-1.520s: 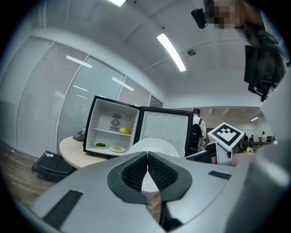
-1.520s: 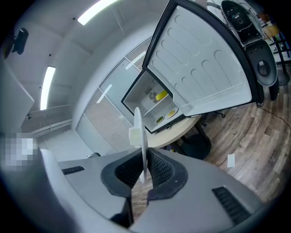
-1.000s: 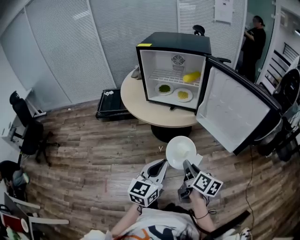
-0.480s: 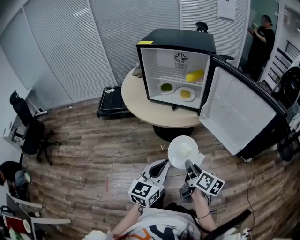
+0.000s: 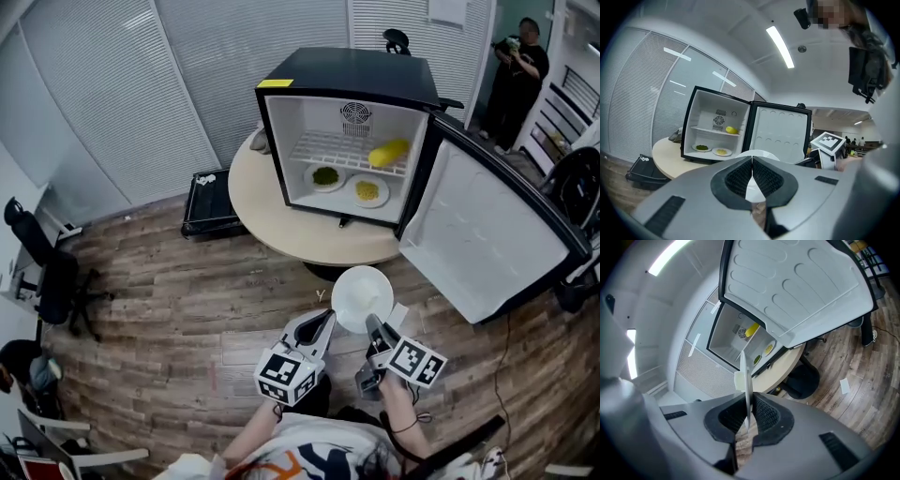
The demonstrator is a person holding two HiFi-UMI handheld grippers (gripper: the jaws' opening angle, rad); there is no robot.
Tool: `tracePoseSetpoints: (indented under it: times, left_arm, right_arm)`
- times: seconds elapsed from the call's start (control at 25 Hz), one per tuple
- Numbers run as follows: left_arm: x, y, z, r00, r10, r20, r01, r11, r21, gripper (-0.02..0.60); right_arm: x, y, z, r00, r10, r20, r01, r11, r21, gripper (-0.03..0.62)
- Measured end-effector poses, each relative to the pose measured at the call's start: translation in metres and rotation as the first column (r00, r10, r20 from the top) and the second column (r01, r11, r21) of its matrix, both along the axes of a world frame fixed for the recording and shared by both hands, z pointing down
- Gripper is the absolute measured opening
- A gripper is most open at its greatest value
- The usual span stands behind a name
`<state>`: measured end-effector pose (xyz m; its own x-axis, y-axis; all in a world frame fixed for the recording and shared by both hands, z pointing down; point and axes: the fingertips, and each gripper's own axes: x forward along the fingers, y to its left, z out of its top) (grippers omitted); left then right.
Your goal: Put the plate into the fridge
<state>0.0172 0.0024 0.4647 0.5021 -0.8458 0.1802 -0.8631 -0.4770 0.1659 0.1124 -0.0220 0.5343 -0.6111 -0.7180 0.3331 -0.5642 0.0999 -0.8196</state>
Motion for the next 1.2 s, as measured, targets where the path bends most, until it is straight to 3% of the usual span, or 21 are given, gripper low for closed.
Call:
tracePoseSetpoints:
  times: [0.84,1.2]
  left_arm:
    - [-0.093,-0.134,-0.009,0.988,0.149,-0.047,-0.148,0.989,0.019,0.014]
    - [-0.101,-0.152,-0.004,0.974,0.210,-0.086,-0.210,0.978,0.007,0.014]
  right_arm:
    - [-0.080,-0.121,0.000,0.985,0.168,0.030,-0.167,0.985,-0.048,0.031]
    - [-0.087,-0.130,0.003,0.972,0.232,0.029,-0.229,0.970,-0.084,0.031]
